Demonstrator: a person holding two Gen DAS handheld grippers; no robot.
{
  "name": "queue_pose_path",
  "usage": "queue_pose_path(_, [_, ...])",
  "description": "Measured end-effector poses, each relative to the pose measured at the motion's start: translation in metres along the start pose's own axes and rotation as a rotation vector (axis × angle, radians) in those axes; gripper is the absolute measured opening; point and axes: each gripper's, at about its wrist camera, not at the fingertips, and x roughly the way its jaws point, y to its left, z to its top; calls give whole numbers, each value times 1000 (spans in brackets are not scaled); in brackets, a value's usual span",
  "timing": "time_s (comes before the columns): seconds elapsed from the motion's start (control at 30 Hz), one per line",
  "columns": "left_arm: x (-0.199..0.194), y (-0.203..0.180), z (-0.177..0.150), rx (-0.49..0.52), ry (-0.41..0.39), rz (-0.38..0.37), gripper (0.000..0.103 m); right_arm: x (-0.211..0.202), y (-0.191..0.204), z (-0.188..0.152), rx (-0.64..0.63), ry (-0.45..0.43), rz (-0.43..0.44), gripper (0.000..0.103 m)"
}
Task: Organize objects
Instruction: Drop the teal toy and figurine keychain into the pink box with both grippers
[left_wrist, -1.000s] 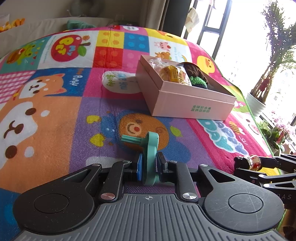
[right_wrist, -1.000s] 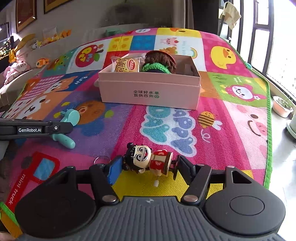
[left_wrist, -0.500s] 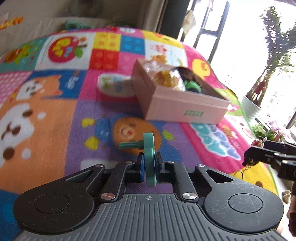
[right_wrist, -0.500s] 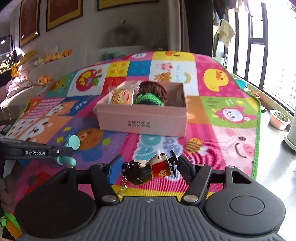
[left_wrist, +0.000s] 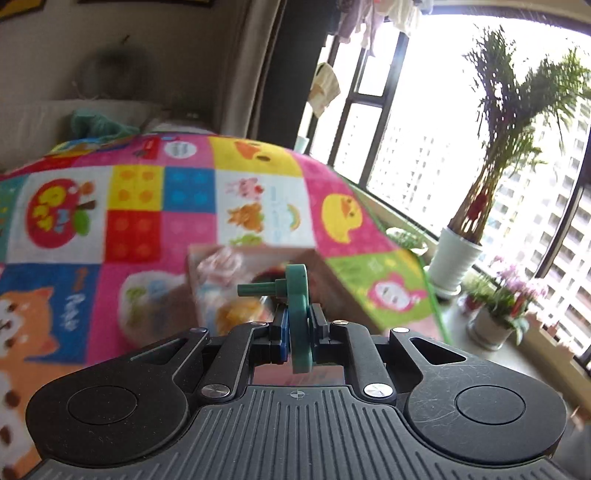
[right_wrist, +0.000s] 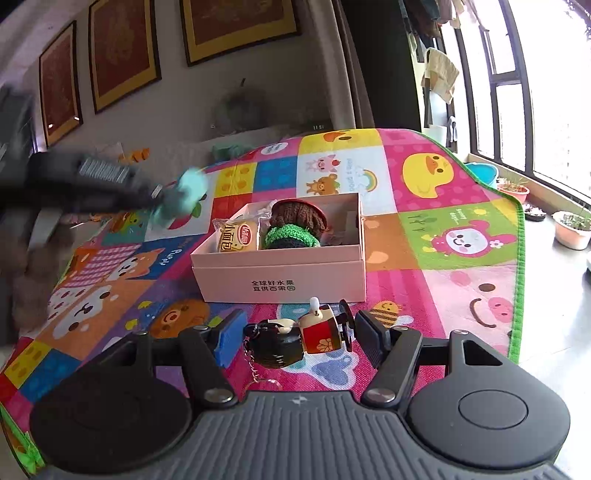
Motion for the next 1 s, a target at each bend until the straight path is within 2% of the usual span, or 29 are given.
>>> queue_pose_path(0.1, [50, -10, 33, -38, 22, -9, 13, 7, -7, -2, 27, 7, 13, 65])
queue_pose_path(0.2, [108, -15, 54, -64, 39, 19, 13, 10, -15, -3, 63, 6, 7, 65])
queue_pose_path(0.3, [159, -10, 62, -145, 96, 30, 14, 11, -25, -4, 94, 10, -1, 65])
queue_pose_path(0.4, [178, -5, 56, -193, 133, 53, 16, 12, -31, -5, 92, 17, -19, 65])
queue_pose_path(0.5, [161, -4, 52, -175, 92, 44, 16, 16, -35, -6, 94, 34, -24, 65])
queue_pose_path(0.67, [95, 11, 34, -142, -16, 15, 16, 21, -33, -4, 96, 53, -17, 65])
queue_pose_path(0.83, [35, 29, -22, -113, -78, 5, 16, 25, -28, 7, 86, 71, -5, 65])
queue_pose_path(0.9, [21, 37, -48, -101, -88, 10, 16, 28, -25, 17, 69, 76, -16, 65])
queue_pose_path(1.0, [14, 52, -80, -145, -70, 8, 16, 32, -23, 42, 55, 69, -13, 65])
